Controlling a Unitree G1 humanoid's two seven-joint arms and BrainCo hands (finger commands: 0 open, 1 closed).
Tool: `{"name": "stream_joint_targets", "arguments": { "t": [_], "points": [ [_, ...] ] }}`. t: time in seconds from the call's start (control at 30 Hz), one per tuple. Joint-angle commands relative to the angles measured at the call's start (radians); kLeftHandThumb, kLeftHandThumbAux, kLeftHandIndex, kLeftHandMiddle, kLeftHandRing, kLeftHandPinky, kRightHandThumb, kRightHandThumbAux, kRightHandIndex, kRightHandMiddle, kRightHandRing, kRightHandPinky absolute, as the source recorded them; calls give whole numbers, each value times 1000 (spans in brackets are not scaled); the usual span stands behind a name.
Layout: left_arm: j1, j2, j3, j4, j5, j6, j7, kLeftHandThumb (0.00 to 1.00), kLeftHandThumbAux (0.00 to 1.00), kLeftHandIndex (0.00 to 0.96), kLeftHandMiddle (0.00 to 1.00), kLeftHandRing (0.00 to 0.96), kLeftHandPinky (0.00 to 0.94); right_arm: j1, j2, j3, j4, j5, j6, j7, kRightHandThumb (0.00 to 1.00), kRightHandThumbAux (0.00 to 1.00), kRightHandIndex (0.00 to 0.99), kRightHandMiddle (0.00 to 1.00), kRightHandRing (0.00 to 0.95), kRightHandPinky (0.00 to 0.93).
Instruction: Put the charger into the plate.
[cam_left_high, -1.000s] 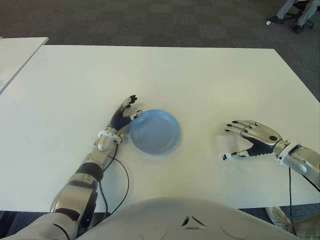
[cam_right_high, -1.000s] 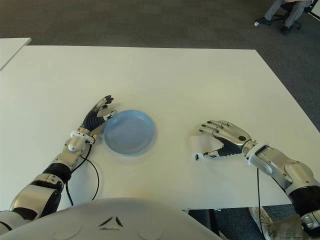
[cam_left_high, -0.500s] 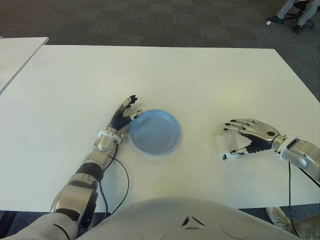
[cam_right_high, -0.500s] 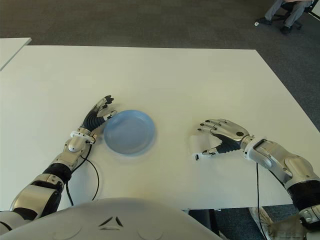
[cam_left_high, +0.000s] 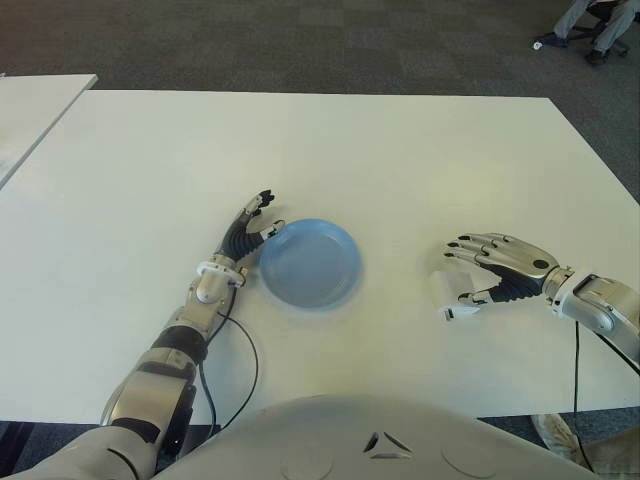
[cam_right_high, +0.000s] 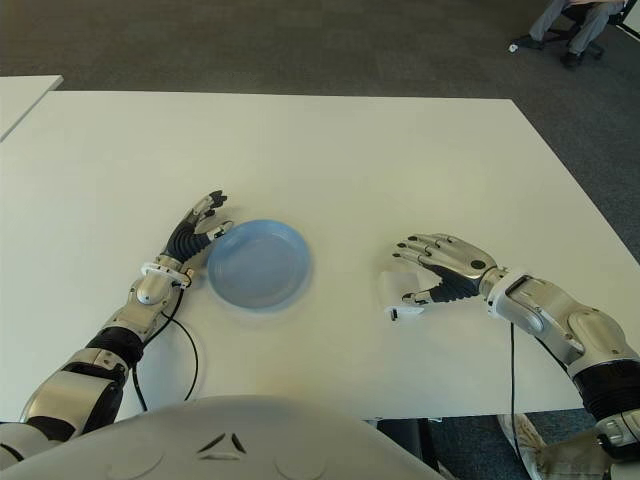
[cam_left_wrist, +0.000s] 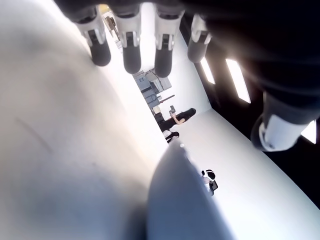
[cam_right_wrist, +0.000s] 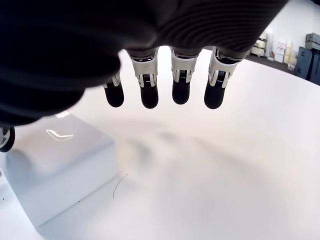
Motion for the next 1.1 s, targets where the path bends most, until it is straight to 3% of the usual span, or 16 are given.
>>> {"name": "stream_joint_targets", "arguments": {
  "t": [0.03, 1.1],
  "points": [
    [82, -21, -13, 48, 11, 60, -13, 0, 492, 86, 145, 125, 46, 10, 14, -4, -3, -11, -5, -7, 125, 213, 29, 26, 21, 55],
    [85, -3, -19, 49, 22, 51, -16, 0, 527, 65, 145, 128, 54, 62, 21, -25, -47, -43, 31, 2, 116, 156, 0, 0, 0, 0]
  ]
}}
